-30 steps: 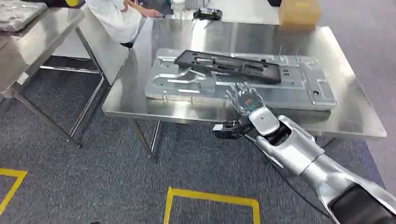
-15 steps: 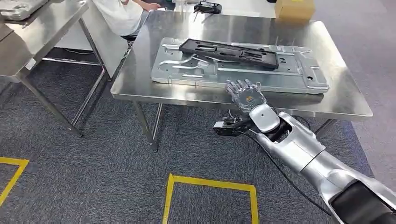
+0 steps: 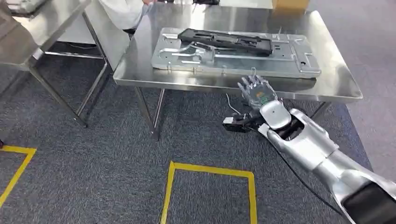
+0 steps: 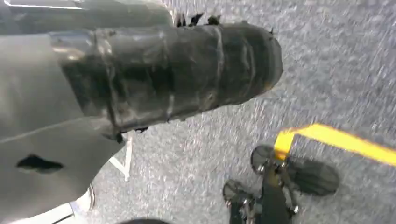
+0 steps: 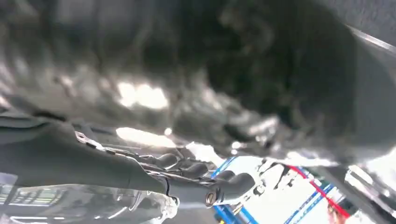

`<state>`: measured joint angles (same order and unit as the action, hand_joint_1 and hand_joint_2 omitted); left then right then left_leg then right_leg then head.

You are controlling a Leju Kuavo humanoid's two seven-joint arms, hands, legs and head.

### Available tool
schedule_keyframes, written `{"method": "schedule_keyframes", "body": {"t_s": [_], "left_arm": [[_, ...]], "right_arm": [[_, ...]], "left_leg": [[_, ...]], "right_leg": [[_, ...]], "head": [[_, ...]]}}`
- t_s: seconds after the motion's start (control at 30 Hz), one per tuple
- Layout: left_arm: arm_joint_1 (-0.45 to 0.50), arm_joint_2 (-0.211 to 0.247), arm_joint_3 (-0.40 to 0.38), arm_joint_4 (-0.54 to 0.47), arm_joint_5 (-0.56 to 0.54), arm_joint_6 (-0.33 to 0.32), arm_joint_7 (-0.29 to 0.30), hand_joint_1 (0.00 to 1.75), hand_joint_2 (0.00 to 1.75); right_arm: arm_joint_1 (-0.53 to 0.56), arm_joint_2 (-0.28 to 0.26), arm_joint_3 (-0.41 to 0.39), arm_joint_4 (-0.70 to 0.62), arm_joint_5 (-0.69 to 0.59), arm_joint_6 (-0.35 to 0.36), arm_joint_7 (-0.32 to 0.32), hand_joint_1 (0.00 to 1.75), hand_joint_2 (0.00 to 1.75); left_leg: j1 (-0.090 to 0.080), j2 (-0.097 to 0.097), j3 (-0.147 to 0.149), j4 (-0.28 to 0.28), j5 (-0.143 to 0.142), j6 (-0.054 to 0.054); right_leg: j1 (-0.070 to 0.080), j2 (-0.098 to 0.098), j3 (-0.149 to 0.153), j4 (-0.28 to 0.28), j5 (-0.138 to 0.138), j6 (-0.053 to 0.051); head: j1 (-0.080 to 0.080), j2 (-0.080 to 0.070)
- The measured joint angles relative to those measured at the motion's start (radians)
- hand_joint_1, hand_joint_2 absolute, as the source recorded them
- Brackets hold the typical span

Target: Take the parts from the cabinet and place them on the table.

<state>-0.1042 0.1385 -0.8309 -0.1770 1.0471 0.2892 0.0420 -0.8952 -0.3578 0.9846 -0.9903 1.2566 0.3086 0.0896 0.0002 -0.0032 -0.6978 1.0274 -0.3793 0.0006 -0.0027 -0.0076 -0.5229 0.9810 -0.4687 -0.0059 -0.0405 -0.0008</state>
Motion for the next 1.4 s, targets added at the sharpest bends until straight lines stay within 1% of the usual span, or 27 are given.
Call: {"method": "schedule_keyframes", "body": {"t_s": [0.1,0.13,0.2,0.27,0.33,0.47,0.5,0.53,0.6,0.63,0.67,0.73,0.77,0.8,0.83,0.87,0.97,1.0,1.03,1.1,1.13,1.17,1.23,1.3,1.33,1.37,1.4], "left_arm": [[0.001,0.000,0.000,0.000,0.000,0.000,0.002,0.00,0.00],[0.001,0.000,0.000,0.000,0.000,0.000,0.002,0.00,0.00],[0.000,0.000,0.000,0.000,0.000,0.000,0.002,0.00,0.00],[-0.001,0.000,0.000,0.000,0.000,-0.001,0.002,0.00,0.00],[-0.006,0.001,0.000,0.000,-0.001,-0.002,0.002,0.00,0.00],[-0.003,0.001,0.000,0.000,-0.002,-0.002,0.001,0.00,0.00],[-0.005,0.001,0.000,0.000,-0.002,-0.002,0.001,0.00,0.00],[-0.006,0.001,0.000,0.000,-0.002,-0.002,0.001,0.00,0.00],[-0.004,0.001,0.000,0.000,-0.002,-0.002,0.001,0.00,0.00],[-0.005,0.001,0.000,0.000,-0.002,-0.002,0.001,0.00,0.00],[-0.005,0.001,0.000,0.000,-0.002,-0.002,0.001,0.00,0.00],[-0.005,0.001,0.000,0.000,-0.002,-0.002,0.001,0.00,0.00],[-0.004,0.000,0.000,0.000,-0.002,-0.002,0.001,0.00,0.00],[-0.004,0.000,0.000,0.000,-0.002,-0.002,0.001,0.00,0.00],[-0.005,0.000,0.000,0.000,-0.002,-0.002,0.001,0.00,0.00],[-0.005,0.001,0.000,0.000,-0.003,-0.002,0.001,0.00,0.00],[-0.003,0.002,0.000,0.001,-0.003,-0.002,0.001,0.00,0.00],[0.000,0.003,0.000,0.002,-0.003,-0.002,0.001,0.00,0.00],[0.000,0.002,0.000,0.002,-0.003,-0.003,0.002,0.00,0.00],[-0.001,0.002,0.000,0.002,-0.003,-0.003,0.002,0.00,0.00],[-0.002,0.002,0.000,0.002,-0.003,-0.002,0.002,0.00,0.00],[-0.002,0.002,0.000,0.002,-0.003,-0.002,0.002,0.00,0.00],[-0.002,0.002,0.000,0.002,-0.003,-0.002,0.002,0.00,0.00],[-0.004,0.002,0.000,0.002,-0.003,-0.002,0.002,0.00,0.00],[-0.008,0.007,0.000,0.002,-0.003,-0.002,0.002,0.00,0.00],[-0.008,0.008,0.000,0.002,-0.003,-0.003,0.002,0.00,0.00],[-0.010,0.009,0.000,0.002,-0.003,-0.002,0.001,0.00,0.00]], "right_arm": [[0.004,-0.007,0.000,-0.010,0.000,-0.002,0.000,0.00,0.00],[0.004,-0.009,0.000,-0.010,0.000,-0.002,0.000,0.00,0.00],[0.007,-0.010,-0.001,-0.010,0.000,-0.003,0.000,0.00,0.00],[0.011,-0.016,-0.001,-0.013,0.000,-0.003,0.000,0.00,0.00],[0.010,-0.021,-0.006,-0.021,0.000,-0.006,0.000,0.00,0.00],[0.013,-0.025,-0.010,-0.023,0.000,-0.008,0.000,0.00,0.00],[0.016,-0.028,-0.010,-0.024,0.000,-0.008,0.000,0.00,0.00],[0.016,-0.032,-0.010,-0.024,0.000,-0.007,0.000,0.00,0.00],[0.017,-0.035,-0.010,-0.024,0.000,-0.007,0.000,0.00,0.00],[0.018,-0.036,-0.010,-0.024,0.000,-0.007,0.000,0.00,0.00],[0.021,-0.037,-0.010,-0.024,0.000,-0.007,0.000,0.00,0.00],[0.023,-0.038,-0.010,-0.024,0.000,-0.007,0.000,0.00,0.00],[0.023,-0.038,-0.010,-0.024,0.000,-0.008,0.000,0.00,0.00],[0.022,-0.038,-0.010,-0.024,0.000,-0.008,0.000,0.00,0.00],[0.020,-0.038,-0.010,-0.026,0.000,-0.008,0.000,0.00,0.00],[0.020,-0.039,-0.010,-0.030,0.000,-0.009,0.000,0.00,0.00],[0.022,-0.039,-0.011,-0.031,0.000,-0.008,0.000,0.00,0.00],[0.023,-0.039,-0.011,-0.031,0.000,-0.008,0.000,0.00,0.00],[0.023,-0.039,-0.011,-0.032,0.000,-0.008,0.000,0.00,0.00],[0.023,-0.039,-0.011,-0.033,0.000,-0.008,0.000,0.00,0.00],[0.023,-0.039,-0.011,-0.032,0.000,-0.008,0.000,0.00,0.00],[0.023,-0.039,-0.011,-0.032,0.000,-0.008,0.000,0.00,0.00],[0.024,-0.039,-0.011,-0.032,0.000,-0.008,0.000,0.00,0.00],[0.024,-0.039,-0.011,-0.032,0.000,-0.008,0.000,0.00,0.00],[0.024,-0.039,-0.011,-0.033,0.000,-0.008,0.000,0.00,0.00],[0.023,-0.039,-0.011,-0.035,0.000,-0.008,0.000,0.00,0.00],[0.024,-0.040,-0.011,-0.035,0.000,-0.008,0.000,0.00,0.00]], "left_leg": [[0.009,0.001,-0.048,0.198,-0.177,-0.016],[0.010,0.001,-0.057,0.259,-0.195,-0.020],[0.013,0.001,-0.028,0.284,-0.135,-0.025],[0.013,0.001,0.069,0.173,-0.077,-0.026],[0.006,0.000,0.180,0.012,-0.150,-0.021],[0.006,-0.001,0.155,-0.009,-0.135,0.016],[0.009,0.003,0.158,-0.009,-0.123,0.026],[0.009,0.003,0.144,-0.008,-0.111,0.038],[0.008,0.005,0.117,-0.007,-0.090,0.043],[0.007,0.005,0.104,-0.006,-0.081,0.043],[0.007,0.005,0.088,-0.003,-0.069,0.041],[0.008,0.004,0.061,0.002,-0.053,0.035],[0.009,0.004,0.052,0.005,-0.047,0.032],[0.009,0.004,0.047,0.009,-0.043,0.027],[0.004,0.003,0.039,0.011,-0.039,0.021],[0.004,0.003,0.037,0.012,-0.031,0.014],[0.004,0.000,0.026,-0.001,0.000,-0.004],[0.010,0.000,0.012,0.005,-0.011,-0.009],[0.010,0.000,0.002,0.033,-0.058,-0.014],[0.010,0.001,-0.031,0.166,-0.177,-0.018],[0.010,0.001,-0.043,0.234,-0.216,-0.019],[0.010,0.001,-0.045,0.287,-0.227,-0.019],[0.009,0.001,0.007,0.264,-0.169,-0.011],[0.000,0.000,0.103,0.144,-0.118,0.006],[-0.005,0.001,0.165,0.045,-0.147,0.027],[-0.007,0.001,0.205,-0.018,-0.159,0.029],[-0.011,0.000,0.206,-0.026,-0.160,0.027]], "right_leg": [[-0.001,-0.001,-0.045,0.005,0.032,-0.011],[-0.001,-0.001,-0.062,0.008,0.043,-0.011],[-0.003,0.001,-0.103,0.018,0.064,-0.007],[-0.007,0.002,-0.139,0.034,0.080,0.002],[-0.004,0.001,-0.162,0.050,0.091,0.015],[-0.001,0.001,-0.163,0.046,0.122,0.038],[-0.008,0.007,-0.176,0.062,0.087,0.041],[-0.007,0.008,-0.189,0.106,0.024,0.046],[-0.008,0.007,-0.224,0.254,-0.090,0.053],[-0.009,0.007,-0.236,0.316,-0.114,0.056],[-0.009,0.007,-0.237,0.362,-0.110,0.058],[-0.013,0.007,-0.183,0.323,-0.042,0.057],[-0.015,0.007,-0.126,0.249,-0.008,0.056],[-0.018,0.007,-0.059,0.155,0.002,0.055],[-0.015,0.008,-0.014,0.080,-0.032,0.055],[-0.008,0.013,0.006,0.038,-0.046,0.045],[-0.008,0.010,-0.018,0.036,-0.025,0.023],[-0.014,0.006,-0.027,0.031,-0.013,0.011],[-0.012,0.006,-0.036,0.031,-0.004,0.005],[-0.007,0.004,-0.058,0.032,0.014,-0.009],[-0.005,0.003,-0.069,0.033,0.023,-0.011],[-0.001,0.003,-0.083,0.034,0.033,-0.013],[0.003,0.005,-0.112,0.039,0.052,-0.014],[0.009,0.007,-0.133,0.044,0.067,-0.013],[0.005,0.006,-0.141,0.045,0.077,-0.012],[0.012,0.006,-0.145,0.046,0.084,-0.006],[0.007,0.002,-0.147,0.041,0.095,0.001]], "head": [[-0.008,0.000],[-0.009,0.000],[-0.009,0.000],[-0.009,0.000],[-0.010,0.000],[-0.002,0.000],[-0.002,0.000],[0.005,0.000],[0.007,0.000],[0.007,0.000],[0.007,0.000],[0.007,0.000],[0.007,0.000],[0.007,0.000],[0.008,0.000],[0.004,0.000],[0.003,0.000],[0.007,0.000],[0.003,0.000],[-0.003,0.000],[-0.002,0.000],[-0.002,0.000],[-0.003,0.000],[-0.003,0.000],[-0.002,0.000],[-0.002,0.000],[-0.002,0.000]]}}
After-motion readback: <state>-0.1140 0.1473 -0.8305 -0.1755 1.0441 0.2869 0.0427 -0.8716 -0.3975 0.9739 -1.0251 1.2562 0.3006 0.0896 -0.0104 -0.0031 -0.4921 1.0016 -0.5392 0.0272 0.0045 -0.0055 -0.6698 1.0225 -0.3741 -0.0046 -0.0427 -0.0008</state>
